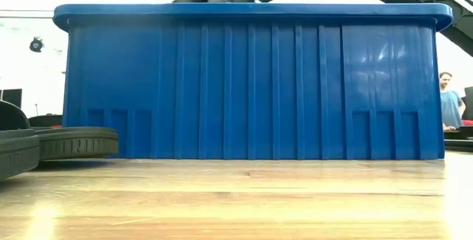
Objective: Pick and place slides into bin
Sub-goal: Stack the black slide on top of the black slide on the blue bin
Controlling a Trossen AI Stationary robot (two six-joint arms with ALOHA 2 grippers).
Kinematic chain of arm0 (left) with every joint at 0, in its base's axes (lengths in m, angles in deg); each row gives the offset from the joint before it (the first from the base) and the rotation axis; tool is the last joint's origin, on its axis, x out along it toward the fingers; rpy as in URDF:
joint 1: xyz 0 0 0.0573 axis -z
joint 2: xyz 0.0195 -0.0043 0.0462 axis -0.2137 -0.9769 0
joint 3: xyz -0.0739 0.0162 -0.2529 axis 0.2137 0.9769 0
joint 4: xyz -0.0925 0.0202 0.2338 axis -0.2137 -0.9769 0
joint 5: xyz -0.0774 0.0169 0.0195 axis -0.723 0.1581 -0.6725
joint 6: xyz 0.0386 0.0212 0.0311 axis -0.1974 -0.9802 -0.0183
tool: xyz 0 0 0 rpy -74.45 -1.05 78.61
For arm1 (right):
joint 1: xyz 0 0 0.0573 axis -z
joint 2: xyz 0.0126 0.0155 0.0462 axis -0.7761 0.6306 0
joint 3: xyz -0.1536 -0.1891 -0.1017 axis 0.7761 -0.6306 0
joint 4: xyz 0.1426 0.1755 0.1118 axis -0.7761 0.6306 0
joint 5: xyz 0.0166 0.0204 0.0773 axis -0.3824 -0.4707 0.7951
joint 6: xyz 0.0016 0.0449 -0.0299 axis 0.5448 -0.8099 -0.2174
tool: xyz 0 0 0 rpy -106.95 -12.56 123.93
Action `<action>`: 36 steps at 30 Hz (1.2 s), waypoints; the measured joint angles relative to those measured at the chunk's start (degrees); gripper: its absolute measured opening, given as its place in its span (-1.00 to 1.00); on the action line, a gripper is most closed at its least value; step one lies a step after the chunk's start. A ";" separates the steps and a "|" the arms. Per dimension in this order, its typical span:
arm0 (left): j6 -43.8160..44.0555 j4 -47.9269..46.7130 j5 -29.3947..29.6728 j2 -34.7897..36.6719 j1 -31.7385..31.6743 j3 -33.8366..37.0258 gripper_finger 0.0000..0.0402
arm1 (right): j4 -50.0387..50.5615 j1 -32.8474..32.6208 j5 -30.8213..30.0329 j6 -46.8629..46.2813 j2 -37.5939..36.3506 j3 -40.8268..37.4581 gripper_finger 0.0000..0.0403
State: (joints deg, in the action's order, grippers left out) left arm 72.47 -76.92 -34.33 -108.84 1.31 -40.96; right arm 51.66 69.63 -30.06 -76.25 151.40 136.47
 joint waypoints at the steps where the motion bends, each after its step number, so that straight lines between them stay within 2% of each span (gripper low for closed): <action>1: 0.01 0.01 0.01 0.03 -0.01 0.00 -0.41 | -3.95 -0.05 1.43 -1.68 0.00 0.00 0.62; 11: 0.00 0.00 0.01 0.13 -0.02 0.00 -0.41 | -34.17 -0.61 1.96 -15.42 0.00 -0.07 0.62; 15: -0.02 -0.02 0.01 0.13 -0.02 0.00 -0.41 | -34.06 -0.59 1.68 -22.06 -0.07 -0.07 0.62; 20: -0.45 -0.04 0.02 0.13 -0.02 0.00 -0.41 | -30.47 -0.97 7.18 -21.54 0.00 -0.17 0.62; 24: -0.48 -0.04 0.03 0.15 -0.02 0.00 -0.41 | -36.13 -2.73 7.35 -23.50 -0.02 -0.17 0.60; 27: -0.48 -0.04 0.03 0.15 -0.02 0.00 -0.41 | -42.91 -5.33 1.05 -22.83 -1.34 -0.21 0.48; 30: -0.47 -0.04 0.04 0.15 -0.02 0.00 -0.41 | -42.29 -7.83 -13.20 -17.15 -4.32 0.04 0.24; 33: -0.15 -0.04 0.05 0.11 -0.02 0.00 -0.41 | -35.61 -9.06 -23.18 -7.50 -7.77 0.04 0.00; 36: -0.15 -0.07 0.03 0.11 -0.02 0.00 -0.41 | -26.73 -9.45 -26.01 -2.63 -11.44 -0.04 -0.22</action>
State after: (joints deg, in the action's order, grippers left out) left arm 72.32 -76.99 -34.30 -108.73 1.29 -40.96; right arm 24.93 60.18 -56.07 -78.88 139.96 136.43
